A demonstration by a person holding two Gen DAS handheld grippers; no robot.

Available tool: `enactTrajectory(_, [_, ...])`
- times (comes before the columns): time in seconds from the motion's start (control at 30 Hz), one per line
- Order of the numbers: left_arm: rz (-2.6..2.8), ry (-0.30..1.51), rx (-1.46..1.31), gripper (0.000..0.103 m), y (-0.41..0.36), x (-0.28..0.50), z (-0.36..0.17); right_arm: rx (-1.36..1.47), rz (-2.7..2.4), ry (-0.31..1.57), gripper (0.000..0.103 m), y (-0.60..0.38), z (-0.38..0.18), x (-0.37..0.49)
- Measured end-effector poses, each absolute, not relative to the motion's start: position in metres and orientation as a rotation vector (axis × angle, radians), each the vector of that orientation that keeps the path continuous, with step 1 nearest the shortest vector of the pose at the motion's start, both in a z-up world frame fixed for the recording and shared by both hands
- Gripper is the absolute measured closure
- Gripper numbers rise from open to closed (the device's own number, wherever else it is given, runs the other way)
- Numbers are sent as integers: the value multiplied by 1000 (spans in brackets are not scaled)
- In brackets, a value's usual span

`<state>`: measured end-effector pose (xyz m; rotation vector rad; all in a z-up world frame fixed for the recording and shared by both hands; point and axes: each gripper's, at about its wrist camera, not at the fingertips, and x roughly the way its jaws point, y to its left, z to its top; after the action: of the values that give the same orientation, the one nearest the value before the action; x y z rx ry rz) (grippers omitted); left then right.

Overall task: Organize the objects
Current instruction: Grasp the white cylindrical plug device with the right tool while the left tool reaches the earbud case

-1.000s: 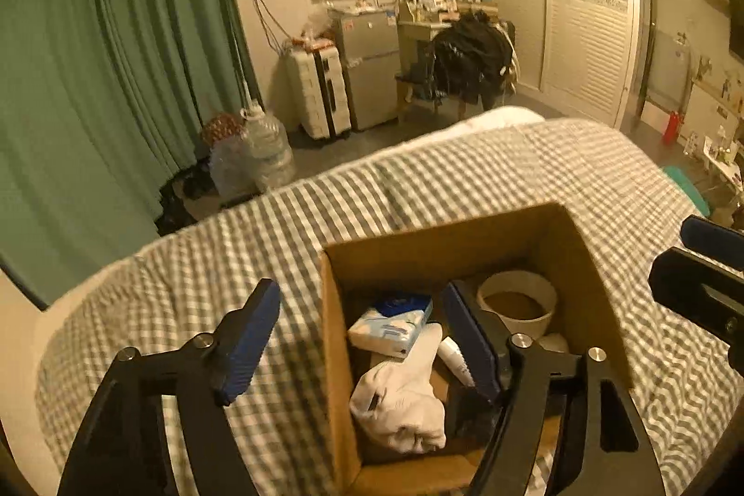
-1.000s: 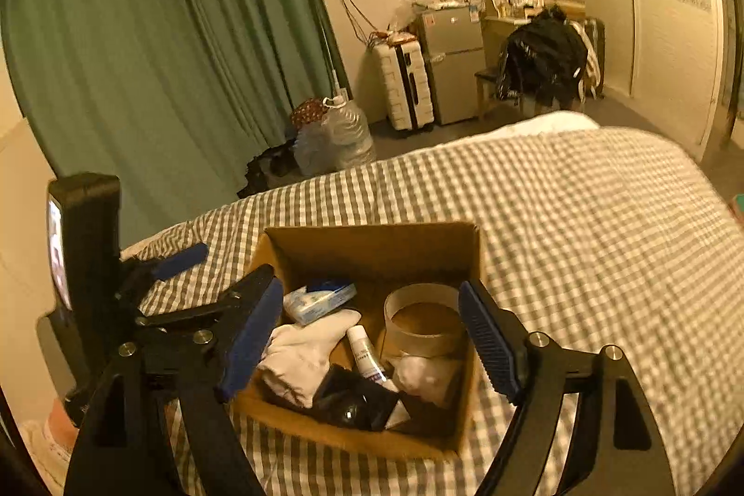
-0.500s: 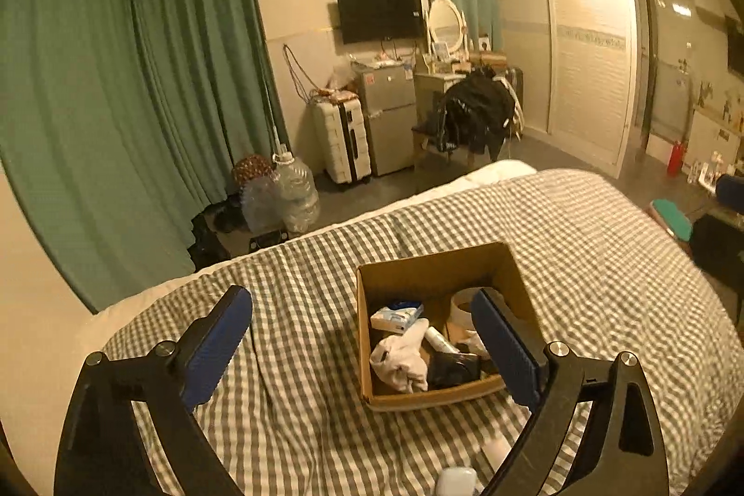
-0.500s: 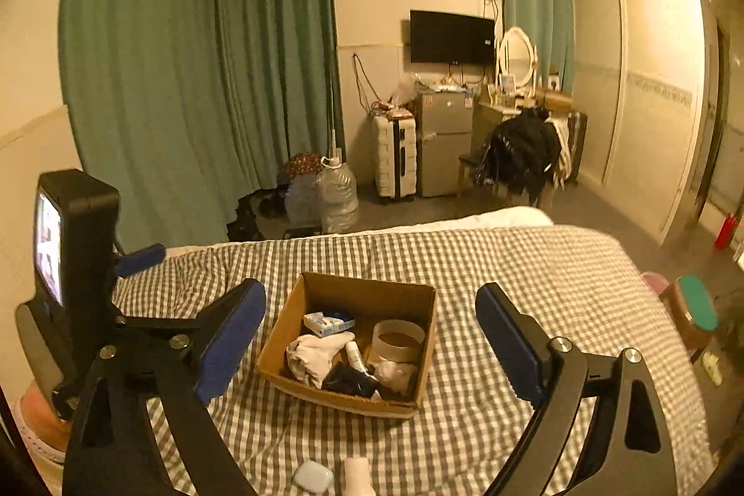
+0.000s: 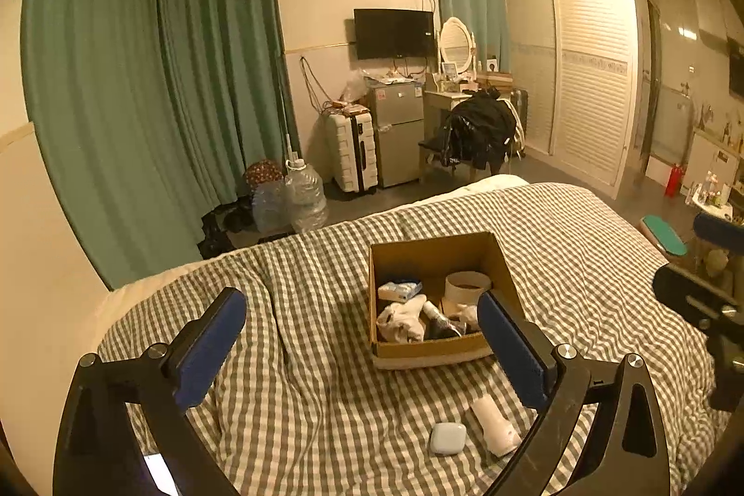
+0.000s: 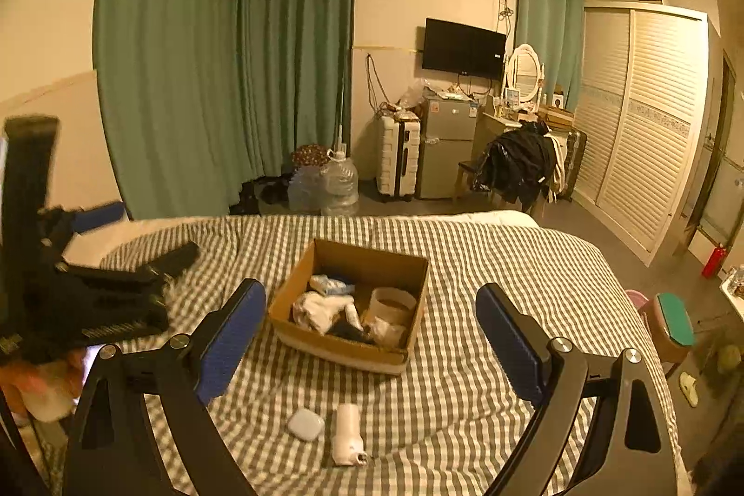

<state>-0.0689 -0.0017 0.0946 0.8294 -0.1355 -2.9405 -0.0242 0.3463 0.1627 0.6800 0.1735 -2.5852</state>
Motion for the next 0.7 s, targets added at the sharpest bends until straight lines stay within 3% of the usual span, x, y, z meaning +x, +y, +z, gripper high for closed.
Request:
enactTrajectory(0.43, [-2836,124,1021,0,-17,-66,-24,885,-2518,150,11,336,50,-54])
enactTrajectory(0.7, [-2720,0,1202,0,-6,-92,-106,1132,-2465,201,11,321,-47,-87])
